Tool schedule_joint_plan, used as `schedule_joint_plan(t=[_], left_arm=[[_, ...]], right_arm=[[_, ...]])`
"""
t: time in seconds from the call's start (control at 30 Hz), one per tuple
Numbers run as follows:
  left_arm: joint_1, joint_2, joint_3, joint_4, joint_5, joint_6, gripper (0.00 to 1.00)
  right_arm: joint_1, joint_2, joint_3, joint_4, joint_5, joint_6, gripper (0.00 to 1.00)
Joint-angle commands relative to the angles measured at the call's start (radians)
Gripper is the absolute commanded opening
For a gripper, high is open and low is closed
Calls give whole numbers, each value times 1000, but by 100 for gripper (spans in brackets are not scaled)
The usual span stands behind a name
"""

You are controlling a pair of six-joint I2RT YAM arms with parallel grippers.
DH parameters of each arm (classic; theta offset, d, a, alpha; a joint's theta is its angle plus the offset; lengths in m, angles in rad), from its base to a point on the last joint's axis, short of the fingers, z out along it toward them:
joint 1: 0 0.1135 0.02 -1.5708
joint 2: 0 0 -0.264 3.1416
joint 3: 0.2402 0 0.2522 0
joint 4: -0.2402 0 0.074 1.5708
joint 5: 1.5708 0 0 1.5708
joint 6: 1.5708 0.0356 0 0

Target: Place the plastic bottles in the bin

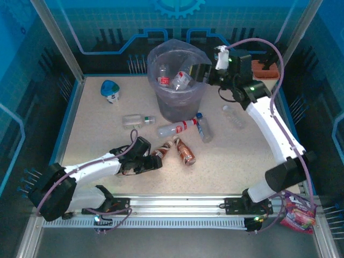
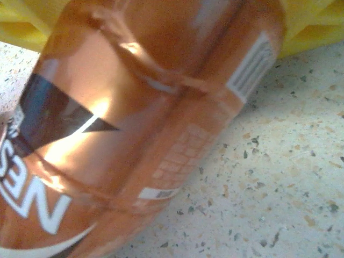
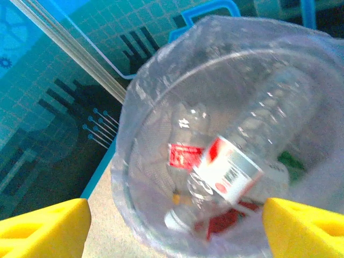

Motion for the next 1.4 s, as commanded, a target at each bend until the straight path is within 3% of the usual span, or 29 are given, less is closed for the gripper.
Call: schedule_joint_plan(t=[0.0,0.13,0.37,0.6,0.93,1.03,1.37], left_arm=[[-8,1,11,11,-7,-7,68],[-12,-45,59,-100,-13,14,69],[-12,-120,201,-379,-133,174,93],[-11,20,300,-328,-81,324,99],[-12,213,325,-274,-43,361,80],[-12,224,323,-263,-41,358,70],[-11,189,315,-261,-52,338,54]], right_arm=[[-36,-87,-112,13,-66,15,84],[-83,-181,-214,-56,-108,-22,84],[-189,-311,-405,-145,-150,-40,85],[-263,-408,-522,-239,-158,-58,86],[-319,-471,-574,-348,-197,-104,88],[-326,-488,-624,-345,-199,-88,88],[-350,-514,-723,-239,-201,-7,88]])
